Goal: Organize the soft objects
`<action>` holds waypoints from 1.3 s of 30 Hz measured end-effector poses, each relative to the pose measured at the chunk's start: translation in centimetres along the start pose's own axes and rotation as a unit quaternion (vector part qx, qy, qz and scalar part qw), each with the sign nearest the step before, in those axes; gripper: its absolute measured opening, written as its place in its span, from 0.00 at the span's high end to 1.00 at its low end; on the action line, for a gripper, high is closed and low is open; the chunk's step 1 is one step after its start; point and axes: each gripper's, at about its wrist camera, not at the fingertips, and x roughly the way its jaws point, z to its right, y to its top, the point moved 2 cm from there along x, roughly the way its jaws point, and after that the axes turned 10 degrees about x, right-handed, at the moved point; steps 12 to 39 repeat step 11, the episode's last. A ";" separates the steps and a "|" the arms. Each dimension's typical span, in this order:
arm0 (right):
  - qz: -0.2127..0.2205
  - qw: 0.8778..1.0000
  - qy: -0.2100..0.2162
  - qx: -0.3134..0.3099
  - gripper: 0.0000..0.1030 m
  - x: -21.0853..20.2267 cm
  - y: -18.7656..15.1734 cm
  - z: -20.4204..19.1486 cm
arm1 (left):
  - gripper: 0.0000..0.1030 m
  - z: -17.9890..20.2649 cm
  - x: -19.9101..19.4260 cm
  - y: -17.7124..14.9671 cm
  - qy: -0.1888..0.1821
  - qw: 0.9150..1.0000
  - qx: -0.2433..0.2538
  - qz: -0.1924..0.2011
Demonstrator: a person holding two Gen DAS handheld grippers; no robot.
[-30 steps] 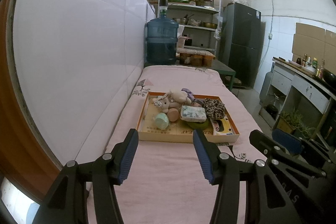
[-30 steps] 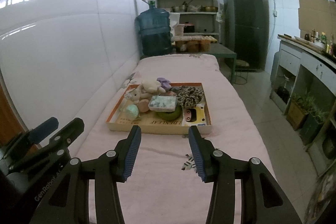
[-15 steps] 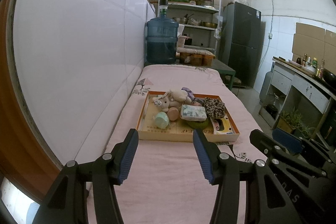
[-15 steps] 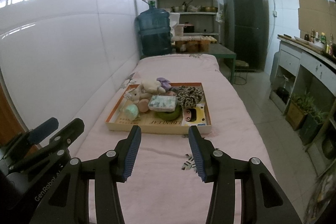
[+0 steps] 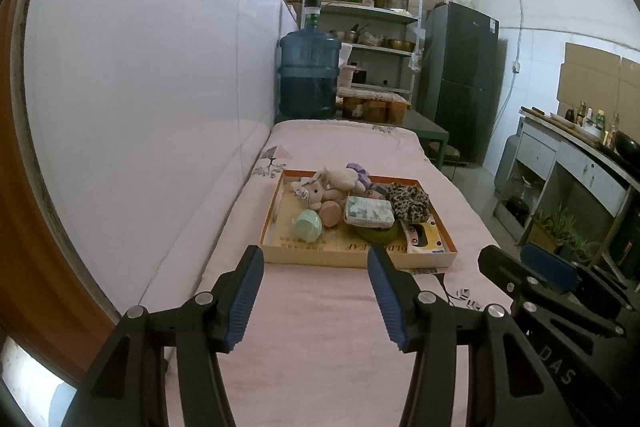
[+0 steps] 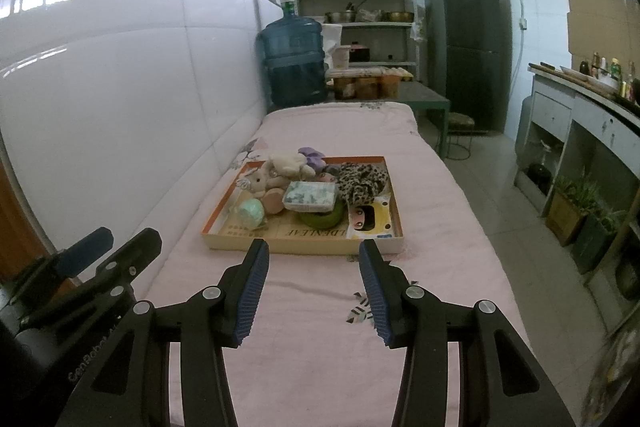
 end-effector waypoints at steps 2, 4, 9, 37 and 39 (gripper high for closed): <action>0.000 1.000 0.000 0.000 0.53 0.0 0.0 0.0 | 0.48 0.0 0.0 0.1 0.001 1.000 0.000 0.000; 0.000 1.000 0.000 0.000 0.53 0.0 0.0 0.1 | 0.48 0.2 0.1 -0.1 0.001 1.000 0.001 0.003; 0.000 1.000 0.000 0.002 0.53 0.0 0.0 0.1 | 0.48 0.5 0.3 -0.3 0.004 1.000 0.002 0.006; -0.001 1.000 0.000 0.002 0.53 0.1 -0.1 0.0 | 0.48 0.6 0.4 -0.4 0.005 1.000 0.003 0.005; -0.001 1.000 0.000 0.002 0.53 0.1 -0.1 0.0 | 0.48 0.6 0.4 -0.4 0.005 1.000 0.003 0.005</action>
